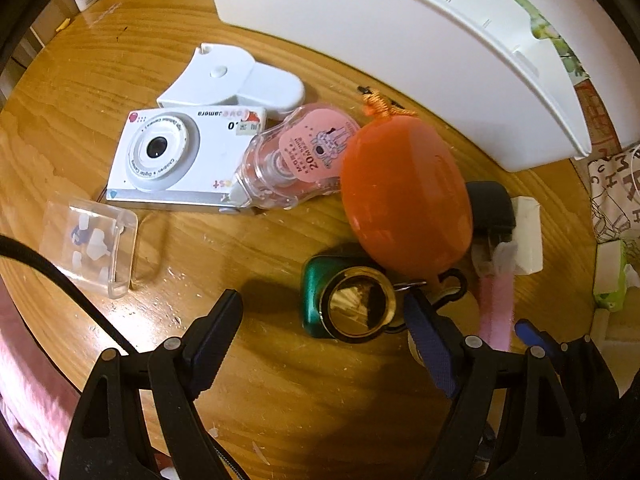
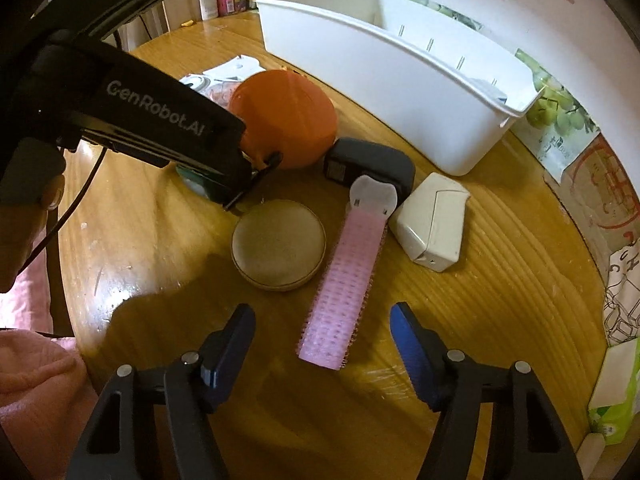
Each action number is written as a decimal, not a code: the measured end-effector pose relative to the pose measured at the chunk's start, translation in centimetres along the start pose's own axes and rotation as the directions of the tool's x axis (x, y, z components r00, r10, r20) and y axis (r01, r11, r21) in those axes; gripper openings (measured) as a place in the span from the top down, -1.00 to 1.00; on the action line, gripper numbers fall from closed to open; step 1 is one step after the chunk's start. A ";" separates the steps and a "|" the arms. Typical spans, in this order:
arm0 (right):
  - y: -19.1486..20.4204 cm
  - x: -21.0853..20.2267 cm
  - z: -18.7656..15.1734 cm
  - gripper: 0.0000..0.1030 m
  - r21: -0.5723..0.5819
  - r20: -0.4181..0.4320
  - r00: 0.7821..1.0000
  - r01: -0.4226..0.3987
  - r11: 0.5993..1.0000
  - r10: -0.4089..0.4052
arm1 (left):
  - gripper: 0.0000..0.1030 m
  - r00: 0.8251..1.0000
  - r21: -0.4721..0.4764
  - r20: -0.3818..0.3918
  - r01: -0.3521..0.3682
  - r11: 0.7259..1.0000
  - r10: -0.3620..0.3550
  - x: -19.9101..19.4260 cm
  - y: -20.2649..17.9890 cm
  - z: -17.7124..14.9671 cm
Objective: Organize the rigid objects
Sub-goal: 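Grasp the green-gold round tin with the left tool while the right tool grasps the pink hair roller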
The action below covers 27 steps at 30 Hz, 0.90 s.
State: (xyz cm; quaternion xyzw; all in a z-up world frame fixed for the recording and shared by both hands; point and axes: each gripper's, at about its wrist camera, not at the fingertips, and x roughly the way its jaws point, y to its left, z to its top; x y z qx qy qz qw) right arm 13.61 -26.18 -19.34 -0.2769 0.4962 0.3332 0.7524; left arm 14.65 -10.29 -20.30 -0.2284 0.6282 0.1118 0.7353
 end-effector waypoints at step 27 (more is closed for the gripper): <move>0.4 0.4 0.1 0.45 -0.016 -0.021 0.999 -0.033 0.999 0.033 | 0.12 1.000 0.040 0.010 0.002 0.999 -0.002 0.6 -2.2 3.0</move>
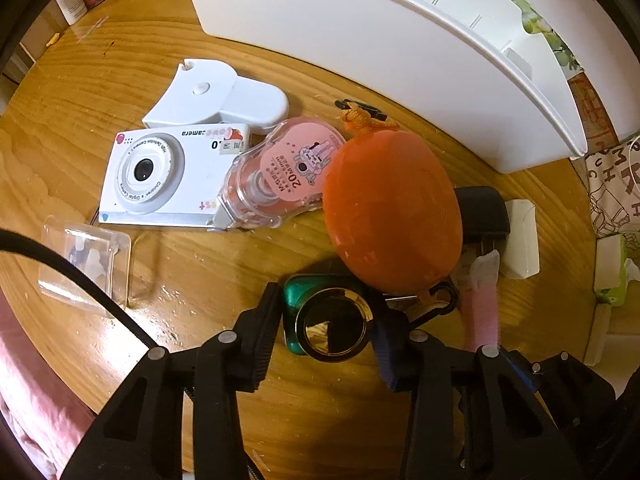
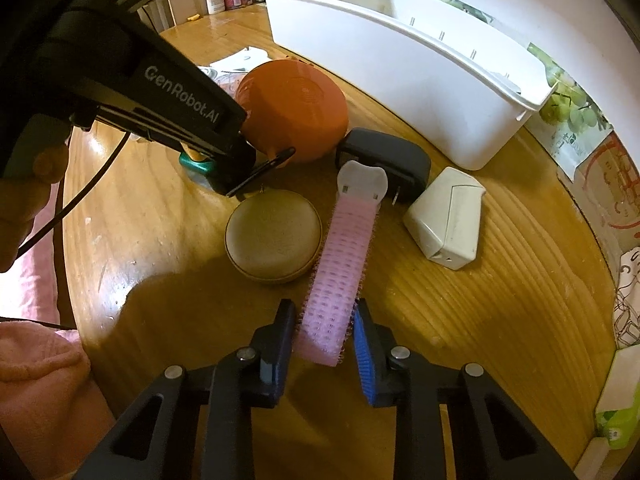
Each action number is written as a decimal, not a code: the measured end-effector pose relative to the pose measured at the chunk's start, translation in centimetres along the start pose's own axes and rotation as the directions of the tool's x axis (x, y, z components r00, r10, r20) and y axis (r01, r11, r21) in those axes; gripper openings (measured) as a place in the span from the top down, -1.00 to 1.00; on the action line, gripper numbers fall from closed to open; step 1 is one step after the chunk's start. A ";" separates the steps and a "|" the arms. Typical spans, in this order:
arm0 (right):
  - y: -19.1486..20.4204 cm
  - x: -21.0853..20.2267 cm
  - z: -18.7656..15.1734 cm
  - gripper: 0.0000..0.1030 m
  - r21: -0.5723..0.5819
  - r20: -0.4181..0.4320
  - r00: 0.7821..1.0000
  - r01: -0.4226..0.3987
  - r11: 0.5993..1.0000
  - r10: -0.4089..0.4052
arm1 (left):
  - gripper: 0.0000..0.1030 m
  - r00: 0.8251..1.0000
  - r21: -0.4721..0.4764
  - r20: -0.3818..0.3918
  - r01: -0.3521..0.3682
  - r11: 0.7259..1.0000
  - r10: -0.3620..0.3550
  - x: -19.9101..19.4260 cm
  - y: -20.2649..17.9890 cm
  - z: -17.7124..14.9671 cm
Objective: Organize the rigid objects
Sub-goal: 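Grasp the green-gold round tin with the left tool while the right tool grasps the pink hair roller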
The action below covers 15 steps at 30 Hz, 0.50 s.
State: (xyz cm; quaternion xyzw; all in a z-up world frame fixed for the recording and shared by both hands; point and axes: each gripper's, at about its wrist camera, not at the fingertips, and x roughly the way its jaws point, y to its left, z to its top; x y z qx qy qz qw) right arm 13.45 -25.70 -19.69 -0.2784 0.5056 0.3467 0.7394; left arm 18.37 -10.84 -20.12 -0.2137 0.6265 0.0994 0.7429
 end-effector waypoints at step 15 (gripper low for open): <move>2.7 -1.2 -1.1 0.49 -0.054 -0.026 0.999 0.045 0.998 -0.046 | 0.13 0.999 0.002 0.032 0.001 1.000 -0.001 -1.2 2.3 -4.7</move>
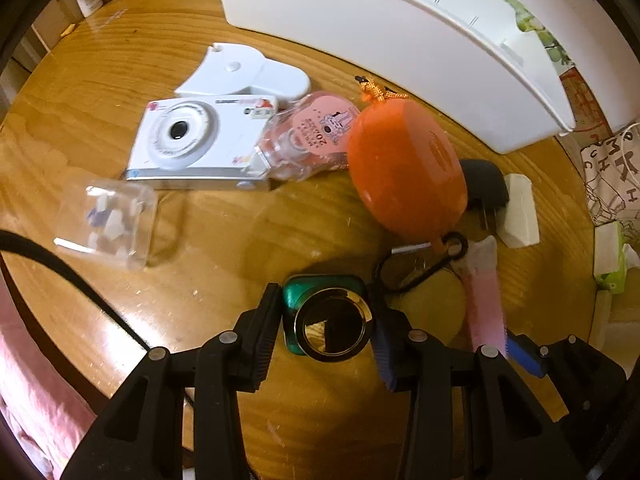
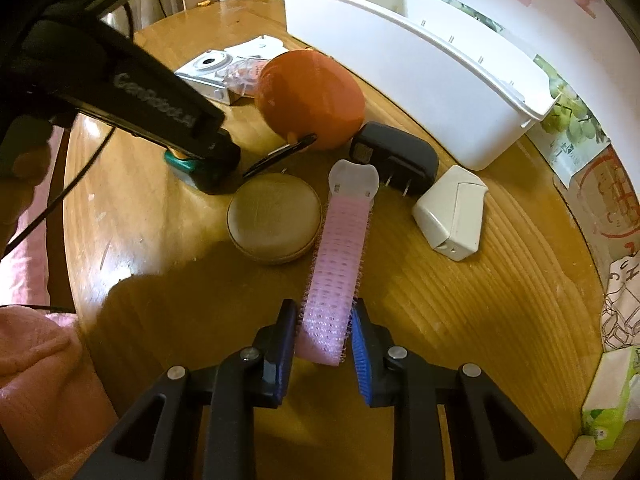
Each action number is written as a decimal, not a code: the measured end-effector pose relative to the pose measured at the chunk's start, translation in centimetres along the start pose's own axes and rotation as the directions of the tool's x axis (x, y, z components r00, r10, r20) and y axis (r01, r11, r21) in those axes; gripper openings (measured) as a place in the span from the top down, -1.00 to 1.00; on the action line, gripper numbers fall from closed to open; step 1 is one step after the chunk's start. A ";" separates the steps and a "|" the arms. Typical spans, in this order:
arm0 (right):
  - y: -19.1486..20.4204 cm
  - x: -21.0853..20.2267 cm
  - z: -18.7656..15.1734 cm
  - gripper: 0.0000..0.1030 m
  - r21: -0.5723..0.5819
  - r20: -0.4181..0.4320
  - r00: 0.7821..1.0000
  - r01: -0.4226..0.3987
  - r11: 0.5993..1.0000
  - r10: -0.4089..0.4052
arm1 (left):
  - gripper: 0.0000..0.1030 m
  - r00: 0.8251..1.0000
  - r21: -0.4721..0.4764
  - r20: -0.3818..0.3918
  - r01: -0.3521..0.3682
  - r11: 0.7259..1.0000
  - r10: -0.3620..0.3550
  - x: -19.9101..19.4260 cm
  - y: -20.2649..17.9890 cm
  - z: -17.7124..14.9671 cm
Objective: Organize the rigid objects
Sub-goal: 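Grasp the green-gold round tin with the left tool while the right tool grasps the pink hair roller, then carry the tin with the left tool while the right tool carries the roller over the bin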
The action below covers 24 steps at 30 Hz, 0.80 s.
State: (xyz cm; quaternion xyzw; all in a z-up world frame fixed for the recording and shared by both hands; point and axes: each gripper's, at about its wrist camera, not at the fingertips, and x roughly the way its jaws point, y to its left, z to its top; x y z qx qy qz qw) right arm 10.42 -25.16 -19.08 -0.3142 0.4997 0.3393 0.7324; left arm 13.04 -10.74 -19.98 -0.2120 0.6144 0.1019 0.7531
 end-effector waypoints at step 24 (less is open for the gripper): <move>1.4 -5.1 2.4 0.54 0.035 0.015 0.993 0.114 0.993 -0.114 | 0.13 0.998 0.159 0.053 0.011 0.987 -0.020 -7.2 3.1 -0.6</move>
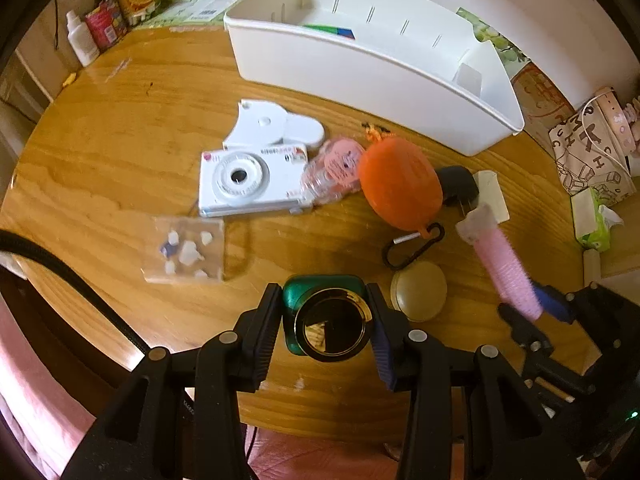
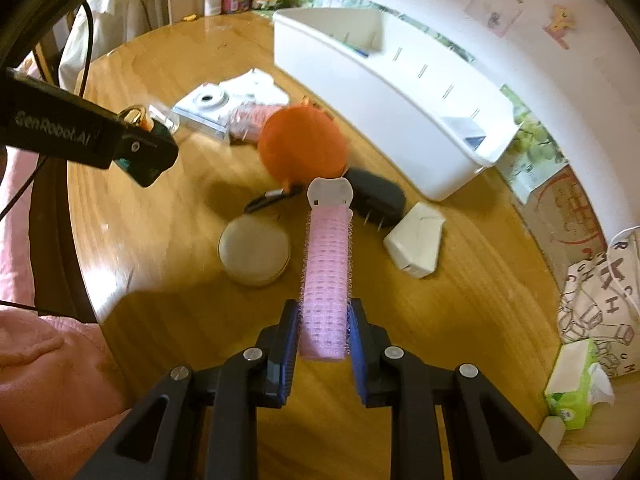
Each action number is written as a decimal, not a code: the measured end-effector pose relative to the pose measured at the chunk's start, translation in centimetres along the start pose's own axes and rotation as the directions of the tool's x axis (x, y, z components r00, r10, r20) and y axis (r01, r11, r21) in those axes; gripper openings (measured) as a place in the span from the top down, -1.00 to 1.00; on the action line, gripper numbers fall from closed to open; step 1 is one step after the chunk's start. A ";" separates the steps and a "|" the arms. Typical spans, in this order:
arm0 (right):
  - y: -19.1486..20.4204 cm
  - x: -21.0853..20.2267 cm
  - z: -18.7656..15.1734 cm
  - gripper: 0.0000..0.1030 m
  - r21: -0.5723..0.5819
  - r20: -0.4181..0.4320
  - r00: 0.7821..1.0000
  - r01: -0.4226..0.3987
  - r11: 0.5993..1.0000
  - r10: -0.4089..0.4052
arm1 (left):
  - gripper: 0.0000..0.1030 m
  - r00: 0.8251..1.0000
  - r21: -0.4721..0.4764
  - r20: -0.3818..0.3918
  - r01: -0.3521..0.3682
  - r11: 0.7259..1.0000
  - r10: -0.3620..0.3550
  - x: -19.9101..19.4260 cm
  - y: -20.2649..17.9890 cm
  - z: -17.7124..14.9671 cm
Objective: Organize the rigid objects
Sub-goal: 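Carry the tin with the left tool while the right tool carries the roller over the bin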
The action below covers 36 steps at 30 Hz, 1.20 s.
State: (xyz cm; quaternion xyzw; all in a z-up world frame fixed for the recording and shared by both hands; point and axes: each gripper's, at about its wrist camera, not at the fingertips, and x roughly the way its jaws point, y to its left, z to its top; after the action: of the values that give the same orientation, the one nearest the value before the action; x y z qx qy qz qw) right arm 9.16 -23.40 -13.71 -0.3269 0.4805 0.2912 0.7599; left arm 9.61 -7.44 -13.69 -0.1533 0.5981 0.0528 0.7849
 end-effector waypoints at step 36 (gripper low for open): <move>-6.0 -0.4 15.6 0.54 0.270 0.072 0.981 0.156 0.950 -0.181 | 0.13 0.987 0.302 0.148 0.015 0.953 -0.063 -3.4 3.5 18.0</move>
State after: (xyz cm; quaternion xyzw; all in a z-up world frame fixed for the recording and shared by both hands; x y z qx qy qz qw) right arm 21.98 -15.01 -6.93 -0.2487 0.4482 0.1742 0.8408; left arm 24.36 1.65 -6.78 -0.0395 0.5326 -0.0424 0.8444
